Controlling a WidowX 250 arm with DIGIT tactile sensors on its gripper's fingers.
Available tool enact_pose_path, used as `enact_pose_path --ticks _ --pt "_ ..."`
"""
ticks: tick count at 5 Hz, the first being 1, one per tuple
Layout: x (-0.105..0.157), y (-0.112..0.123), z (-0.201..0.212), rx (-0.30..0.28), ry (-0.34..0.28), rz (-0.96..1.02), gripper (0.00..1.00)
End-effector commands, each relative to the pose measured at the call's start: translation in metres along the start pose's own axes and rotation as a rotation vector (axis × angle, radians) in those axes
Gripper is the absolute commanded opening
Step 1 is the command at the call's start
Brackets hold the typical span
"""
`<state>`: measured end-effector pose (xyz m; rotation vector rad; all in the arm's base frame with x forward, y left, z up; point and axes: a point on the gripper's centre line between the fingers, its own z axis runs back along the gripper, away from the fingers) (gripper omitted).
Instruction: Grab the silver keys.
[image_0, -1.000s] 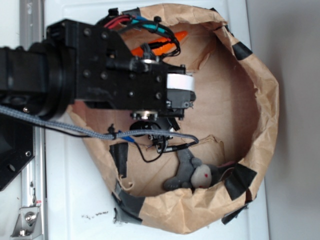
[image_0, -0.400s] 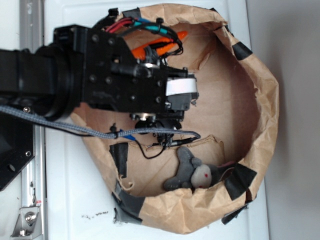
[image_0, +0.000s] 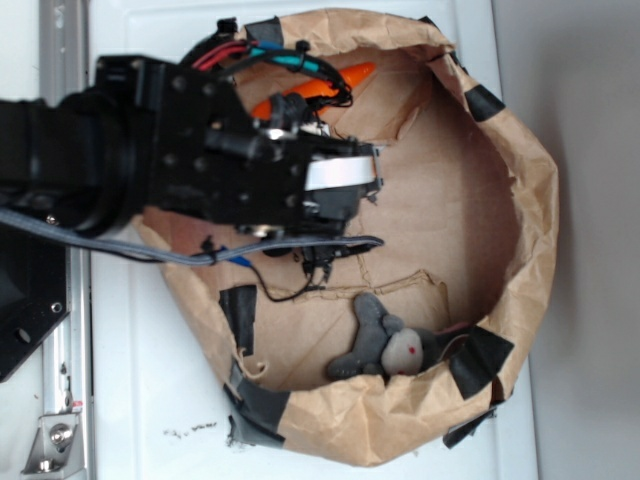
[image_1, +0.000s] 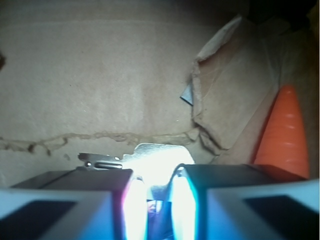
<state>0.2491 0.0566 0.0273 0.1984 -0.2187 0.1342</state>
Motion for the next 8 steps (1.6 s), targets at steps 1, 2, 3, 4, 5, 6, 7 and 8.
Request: enact_pose_path --ticks 1,2,3,4,5,6,7,8 --pt "-0.009 0.014 0.021 -0.079 -0.025 -0.016 0.0" --pt "-0.007 0.012 0.021 -0.078 -0.028 -0.014 0.0" --pt "-0.005 0.01 0.022 -0.069 -0.025 -0.01 0.0" --pt "0.001 -0.004 0.074 -0.137 0.109 0.059 0.0" --pt "0.008 0.004 0.125 -0.284 0.083 0.063 0.0" --pt "0.016 0.002 0.137 -0.285 0.097 0.086 0.0" --pt "0.018 -0.001 0.136 -0.263 0.094 0.098 0.0" --pt "0.02 -0.003 0.134 -0.238 0.084 0.124 0.0"
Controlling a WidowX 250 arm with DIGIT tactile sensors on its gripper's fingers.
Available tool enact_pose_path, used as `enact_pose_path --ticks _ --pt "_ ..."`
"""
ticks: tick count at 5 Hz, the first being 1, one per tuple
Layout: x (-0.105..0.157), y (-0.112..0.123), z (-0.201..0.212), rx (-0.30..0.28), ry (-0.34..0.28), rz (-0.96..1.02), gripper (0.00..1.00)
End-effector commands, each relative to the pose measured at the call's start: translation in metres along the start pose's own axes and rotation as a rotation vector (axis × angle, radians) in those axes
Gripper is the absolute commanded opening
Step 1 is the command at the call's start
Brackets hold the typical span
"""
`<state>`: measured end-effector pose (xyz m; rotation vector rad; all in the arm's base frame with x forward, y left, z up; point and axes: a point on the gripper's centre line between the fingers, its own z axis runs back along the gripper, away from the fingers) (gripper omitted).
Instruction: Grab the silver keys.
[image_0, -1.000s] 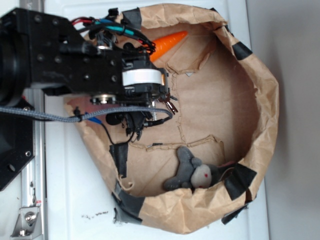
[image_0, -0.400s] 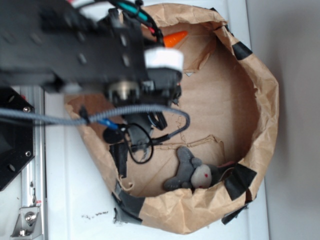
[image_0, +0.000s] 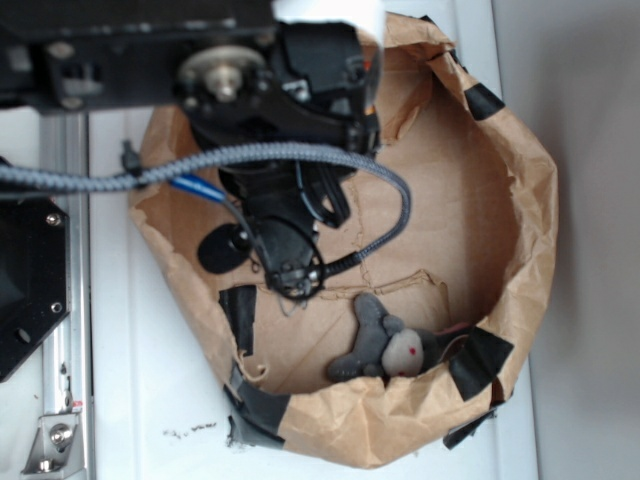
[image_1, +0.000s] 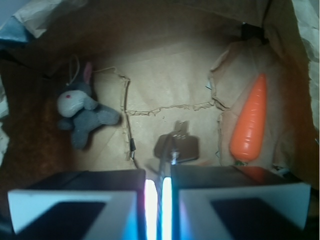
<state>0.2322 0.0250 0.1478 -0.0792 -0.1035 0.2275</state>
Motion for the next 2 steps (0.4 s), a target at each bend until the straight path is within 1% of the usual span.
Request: enact_pose_path --ticks 1,2 --pt "0.0166 -0.002 0.0069 0.04 -0.061 0.021 0.0" --pt "0.0192 -0.0043 0.0032 0.062 -0.05 0.043 0.0"
